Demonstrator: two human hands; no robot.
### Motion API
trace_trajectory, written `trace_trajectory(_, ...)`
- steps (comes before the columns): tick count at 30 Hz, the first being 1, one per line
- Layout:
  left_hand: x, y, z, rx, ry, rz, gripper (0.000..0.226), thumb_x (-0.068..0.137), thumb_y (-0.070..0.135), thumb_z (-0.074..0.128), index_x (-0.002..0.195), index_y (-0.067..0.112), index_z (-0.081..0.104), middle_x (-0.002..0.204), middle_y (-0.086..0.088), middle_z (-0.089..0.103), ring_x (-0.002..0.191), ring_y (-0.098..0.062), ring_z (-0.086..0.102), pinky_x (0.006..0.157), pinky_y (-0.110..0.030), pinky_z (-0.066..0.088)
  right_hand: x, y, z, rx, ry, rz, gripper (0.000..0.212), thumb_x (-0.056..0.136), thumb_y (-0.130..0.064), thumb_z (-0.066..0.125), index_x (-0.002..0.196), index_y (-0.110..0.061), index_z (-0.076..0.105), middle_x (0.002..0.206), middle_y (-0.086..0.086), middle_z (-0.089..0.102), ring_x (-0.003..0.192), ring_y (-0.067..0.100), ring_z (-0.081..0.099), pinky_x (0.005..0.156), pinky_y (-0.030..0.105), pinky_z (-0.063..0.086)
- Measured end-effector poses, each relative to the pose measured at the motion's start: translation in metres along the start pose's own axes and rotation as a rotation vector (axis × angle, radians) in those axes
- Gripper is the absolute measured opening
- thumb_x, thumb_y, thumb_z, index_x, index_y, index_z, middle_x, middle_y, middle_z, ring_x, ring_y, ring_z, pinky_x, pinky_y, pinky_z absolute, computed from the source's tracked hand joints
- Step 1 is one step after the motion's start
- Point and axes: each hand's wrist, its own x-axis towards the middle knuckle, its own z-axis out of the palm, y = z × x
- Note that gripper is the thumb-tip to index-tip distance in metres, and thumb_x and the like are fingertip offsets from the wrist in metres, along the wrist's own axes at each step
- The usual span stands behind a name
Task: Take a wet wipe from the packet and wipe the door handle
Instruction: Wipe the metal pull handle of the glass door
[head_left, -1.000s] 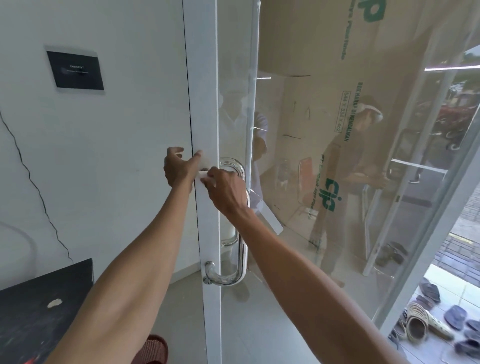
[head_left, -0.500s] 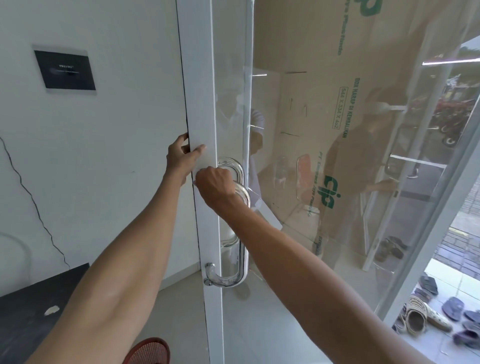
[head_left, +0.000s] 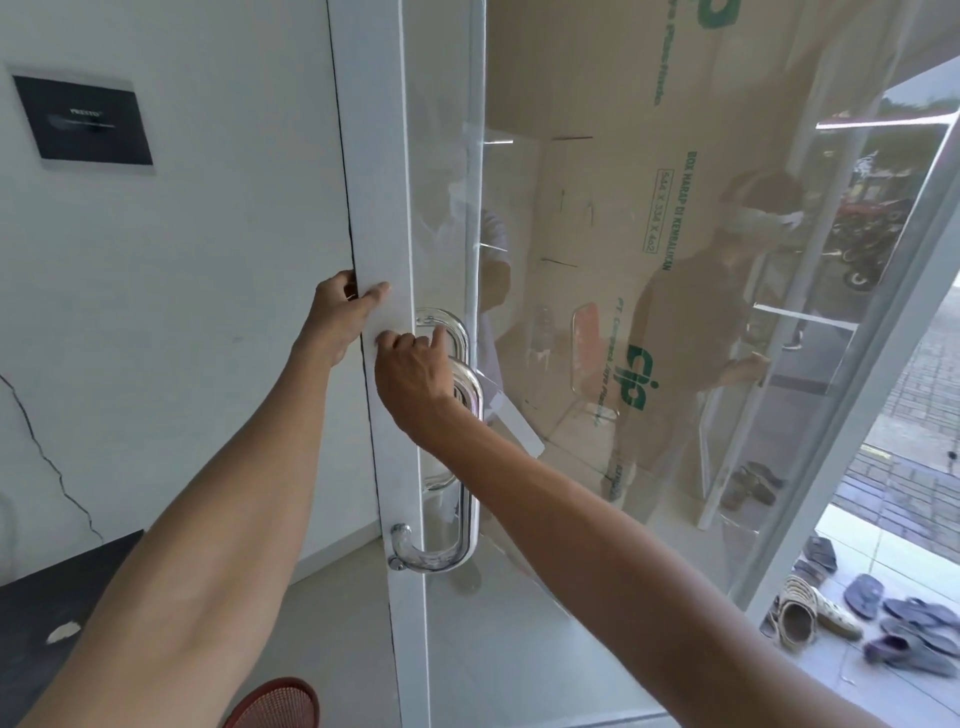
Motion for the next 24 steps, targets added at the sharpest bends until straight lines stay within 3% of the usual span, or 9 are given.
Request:
trace_trajectory(4, -0.001, 0.004, -0.001, -0.002, -0.017, -0.012, 0.037, 0.091, 0.022, 0.067, 0.124, 0.006, 0.060, 0.116, -0.007, 0.066, 0.106, -0.022, 0.062, 0.097, -0.033, 0.050, 0.011, -0.013, -0.003, -0.103, -0.075, 0.000, 0.043, 0.090, -0.025, 0.054, 0.128, -0.005, 0.050, 0.115, 0.006, 0.058, 0.101, 0.021, 0.059, 0.112, 0.060, 0.014)
trace_trajectory(12, 0.002, 0.002, -0.009, -0.033, -0.061, -0.061, 0.043, 0.088, 0.023, 0.070, 0.126, 0.005, 0.059, 0.122, -0.009, 0.066, 0.115, -0.027, 0.062, 0.107, -0.044, 0.046, -0.015, 0.011, 0.005, -0.003, 0.065, 0.052, 0.033, 0.097, -0.019, 0.038, 0.127, -0.006, 0.044, 0.108, 0.009, 0.063, 0.105, 0.030, 0.059, 0.114, 0.062, 0.012)
trace_trajectory(19, -0.005, 0.008, -0.007, -0.019, -0.048, -0.073, 0.038, 0.090, 0.023, 0.068, 0.123, 0.006, 0.059, 0.120, -0.010, 0.066, 0.114, -0.029, 0.062, 0.106, -0.044, 0.046, -0.004, -0.009, -0.009, -0.108, -0.074, 0.058, 0.040, 0.091, -0.028, 0.052, 0.125, -0.006, 0.046, 0.104, 0.004, 0.062, 0.102, 0.024, 0.060, 0.111, 0.061, 0.015)
trace_trajectory(24, -0.006, 0.012, -0.006, 0.001, -0.040, -0.081, 0.037, 0.089, 0.023, 0.069, 0.122, 0.007, 0.060, 0.119, -0.010, 0.067, 0.114, -0.029, 0.062, 0.106, -0.045, 0.046, -0.004, -0.008, 0.000, -0.032, 0.011, 0.064, 0.035, 0.093, -0.023, 0.049, 0.123, -0.006, 0.049, 0.105, 0.007, 0.064, 0.101, 0.027, 0.061, 0.112, 0.059, 0.018)
